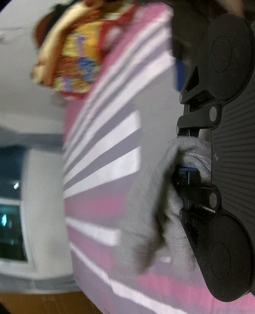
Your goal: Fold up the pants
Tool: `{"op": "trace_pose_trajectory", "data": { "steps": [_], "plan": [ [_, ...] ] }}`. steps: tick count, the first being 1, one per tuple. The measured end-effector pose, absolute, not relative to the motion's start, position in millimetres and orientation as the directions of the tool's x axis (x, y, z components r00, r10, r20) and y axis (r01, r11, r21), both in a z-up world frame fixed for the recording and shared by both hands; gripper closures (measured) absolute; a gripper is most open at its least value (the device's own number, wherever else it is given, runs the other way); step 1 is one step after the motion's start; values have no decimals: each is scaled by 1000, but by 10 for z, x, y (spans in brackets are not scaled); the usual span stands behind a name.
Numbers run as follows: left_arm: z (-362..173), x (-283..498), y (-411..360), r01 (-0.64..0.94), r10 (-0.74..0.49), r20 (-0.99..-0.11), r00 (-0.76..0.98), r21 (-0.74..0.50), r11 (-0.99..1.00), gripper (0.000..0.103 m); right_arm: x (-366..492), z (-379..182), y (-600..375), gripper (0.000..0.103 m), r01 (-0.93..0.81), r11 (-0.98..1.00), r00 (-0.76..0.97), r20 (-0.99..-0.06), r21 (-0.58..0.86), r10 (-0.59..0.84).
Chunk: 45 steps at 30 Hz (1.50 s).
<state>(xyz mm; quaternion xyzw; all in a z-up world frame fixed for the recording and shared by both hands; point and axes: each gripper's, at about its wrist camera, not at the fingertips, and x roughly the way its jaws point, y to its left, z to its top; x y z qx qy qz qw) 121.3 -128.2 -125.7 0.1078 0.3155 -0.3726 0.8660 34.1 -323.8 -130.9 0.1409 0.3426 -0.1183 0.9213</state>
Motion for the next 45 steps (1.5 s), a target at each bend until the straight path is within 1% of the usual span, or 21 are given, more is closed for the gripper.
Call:
{"op": "trace_pose_trajectory", "data": {
  "steps": [2, 5, 10, 12, 15, 17, 20, 23, 27, 29, 31, 35, 37, 38, 40, 43, 45],
  "plan": [
    [-1314, 1114, -1384, 710, -538, -652, 534, 1, 704, 81, 224, -1311, -3384, 33, 336, 919, 738, -664, 207, -120],
    [-1198, 980, -1427, 705, -523, -651, 550, 26, 708, 77, 105, -1322, -3556, 33, 366, 897, 740, -662, 248, -119],
    [-1120, 807, -1632, 762, -524, -649, 551, 136, 633, 77, 75, -1309, -3603, 32, 365, 886, 757, -645, 285, -104],
    [-1133, 685, -1691, 792, -521, -665, 534, 179, 583, 77, 34, -1297, -3633, 32, 364, 881, 764, -638, 301, -98],
    [-1163, 510, -1746, 810, -511, -677, 530, 226, 541, 77, -37, -1297, -3694, 32, 374, 872, 767, -634, 315, -100],
    [-1146, 448, -1766, 815, -510, -680, 526, 233, 530, 77, -84, -1305, -3741, 32, 378, 862, 772, -629, 337, -92],
    [-1129, 354, -1801, 818, -503, -677, 537, 272, 507, 77, -131, -1302, -3801, 31, 380, 853, 779, -621, 359, -86],
    [-1082, 267, -1828, 803, -486, -655, 578, 353, 480, 77, -181, -1241, -3806, 31, 345, 864, 799, -597, 368, -65],
    [-918, 404, -1721, 775, -484, -644, 593, 294, 559, 77, -217, -1189, -3854, 30, 333, 871, 809, -583, 362, -67],
    [-917, 351, -1772, 754, -459, -623, 633, 364, 546, 77, -208, -1209, -3875, 30, 332, 867, 809, -585, 372, -58],
    [-983, 260, -1875, 766, -451, -630, 632, 421, 485, 77, -184, -1202, -3882, 30, 318, 869, 813, -581, 379, -44],
    [-1167, 128, -2009, 802, -445, -669, 595, 454, 389, 76, -198, -1056, -3902, 29, 267, 884, 834, -551, 383, -14],
    [-1180, 129, -1960, 818, -466, -677, 569, 409, 405, 73, -145, -947, -3909, 28, 204, 898, 838, -544, 391, 46],
    [-1159, 148, -1911, 823, -477, -681, 556, 371, 430, 72, -110, -900, -3899, 25, 173, 902, 839, -538, 395, 75],
    [-1115, 151, -1819, 828, -497, -679, 540, 324, 457, 72, -26, -809, -3806, 22, 103, 909, 845, -518, 404, 134],
    [-1137, 46, -1742, 827, -506, -662, 553, 362, 430, 72, 127, -711, -3602, 20, -21, 896, 832, -490, 444, 262],
    [-1129, -29, -1632, 831, -531, -646, 549, 350, 433, 71, 271, -654, -3360, 18, -90, 923, 804, -519, 374, 289]
  ]
}}
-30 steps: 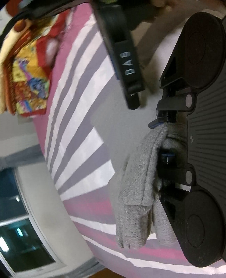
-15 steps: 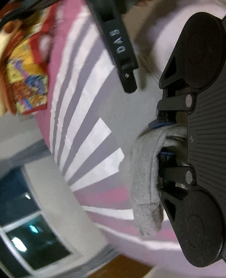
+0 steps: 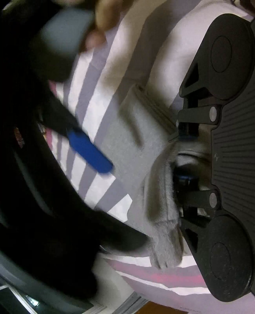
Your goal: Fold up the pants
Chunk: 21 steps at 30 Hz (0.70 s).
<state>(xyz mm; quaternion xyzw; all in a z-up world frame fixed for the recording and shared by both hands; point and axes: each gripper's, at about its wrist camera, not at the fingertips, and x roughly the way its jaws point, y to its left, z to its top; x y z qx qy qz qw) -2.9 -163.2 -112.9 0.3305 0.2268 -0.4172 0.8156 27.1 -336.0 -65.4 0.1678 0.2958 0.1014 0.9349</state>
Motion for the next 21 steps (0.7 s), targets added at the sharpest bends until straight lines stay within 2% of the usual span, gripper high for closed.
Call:
{"op": "trace_pose_trajectory", "data": {
  "steps": [2, 4, 5, 7, 10, 15, 17, 21],
  "plan": [
    [-1104, -97, -1476, 833, -556, -629, 543, 322, 449, 70, 367, -648, -3128, 18, -137, 950, 785, -555, 279, 276],
    [-1070, -171, -1268, 830, -570, -613, 547, 307, 465, 68, 395, -686, -2970, 18, -161, 960, 775, -573, 227, 266],
    [-1053, -196, -1164, 827, -573, -608, 549, 297, 476, 63, 388, -708, -2913, 18, -168, 964, 772, -580, 207, 259],
    [-1022, -209, -951, 801, -558, -594, 579, 289, 524, 63, 354, -757, -2802, 17, -177, 973, 772, -593, 145, 229],
    [-969, -60, -573, 745, -527, -596, 606, 193, 638, 63, 337, -847, -2657, 17, -189, 980, 762, -620, 60, 185],
    [-1030, 477, -202, 574, -438, -682, 586, -32, 818, 62, 406, -1031, -2429, 23, -159, 980, 766, -641, -116, 48],
    [-1044, 620, -153, 522, -446, -685, 576, -112, 846, 62, 444, -1119, -2329, 27, -156, 967, 769, -640, -202, -9],
    [-1195, 719, -238, 492, -419, -726, 545, -128, 861, 62, 536, -1193, -2206, 34, -111, 954, 781, -618, -279, -90]
  ]
}}
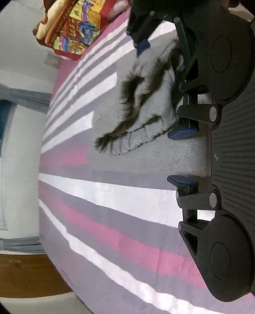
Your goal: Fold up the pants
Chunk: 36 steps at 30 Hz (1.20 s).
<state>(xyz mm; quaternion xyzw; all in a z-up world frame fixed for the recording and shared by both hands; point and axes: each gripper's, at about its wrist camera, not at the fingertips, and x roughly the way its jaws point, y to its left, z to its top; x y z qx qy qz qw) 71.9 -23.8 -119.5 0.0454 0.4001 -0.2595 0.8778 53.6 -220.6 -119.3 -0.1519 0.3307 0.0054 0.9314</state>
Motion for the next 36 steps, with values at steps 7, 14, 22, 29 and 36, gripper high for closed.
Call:
{"op": "trace_pose_trajectory", "data": {
  "steps": [7, 14, 22, 29, 36],
  "plan": [
    [-1319, 783, -256, 450, -418, -738, 530, -174, 876, 62, 348, -839, -2890, 63, 125, 964, 858, -513, 236, 15],
    [-1372, 753, -517, 481, -404, -742, 535, -126, 868, 56, -237, -1224, -3886, 63, 416, 749, 818, -573, 516, -60],
    [-1249, 713, -591, 477, -385, -732, 562, -93, 874, 53, -243, -1224, -4027, 27, 396, 707, 838, -545, 587, -17],
    [-1301, 684, -686, 487, -369, -732, 573, -58, 871, 48, -334, -1140, -4138, 38, 456, 718, 822, -558, 525, -115],
    [-1329, 652, -697, 478, -368, -724, 584, -60, 876, 44, -241, -1236, -4168, 35, 489, 695, 783, -616, 527, -84]
  ]
}}
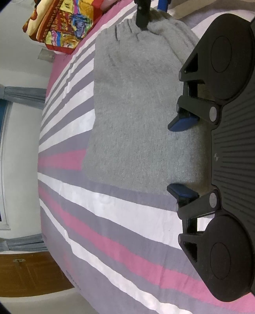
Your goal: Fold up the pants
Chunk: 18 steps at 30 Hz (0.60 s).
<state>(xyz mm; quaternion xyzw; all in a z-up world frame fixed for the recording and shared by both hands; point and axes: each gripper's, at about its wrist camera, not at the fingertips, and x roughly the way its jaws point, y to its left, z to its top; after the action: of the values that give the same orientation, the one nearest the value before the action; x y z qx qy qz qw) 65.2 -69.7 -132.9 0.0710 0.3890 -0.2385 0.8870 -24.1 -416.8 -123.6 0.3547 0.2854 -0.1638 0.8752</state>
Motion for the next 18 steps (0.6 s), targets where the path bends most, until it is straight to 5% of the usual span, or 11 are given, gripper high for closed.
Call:
{"op": "trace_pose_trajectory", "data": {
  "steps": [7, 13, 18],
  "plan": [
    [-1350, 660, -682, 454, -363, -720, 592, -74, 888, 44, -229, -1126, -4042, 65, 439, 732, 807, -587, 521, -66],
    [-1350, 727, -657, 434, -351, -717, 602, -75, 898, 44, -232, -821, -3983, 70, 319, 773, 885, -464, 549, -35],
    [-1459, 745, -689, 439, -346, -731, 588, -70, 895, 41, -249, -1288, -4131, 69, 456, 766, 772, -630, 454, -86]
  ]
}}
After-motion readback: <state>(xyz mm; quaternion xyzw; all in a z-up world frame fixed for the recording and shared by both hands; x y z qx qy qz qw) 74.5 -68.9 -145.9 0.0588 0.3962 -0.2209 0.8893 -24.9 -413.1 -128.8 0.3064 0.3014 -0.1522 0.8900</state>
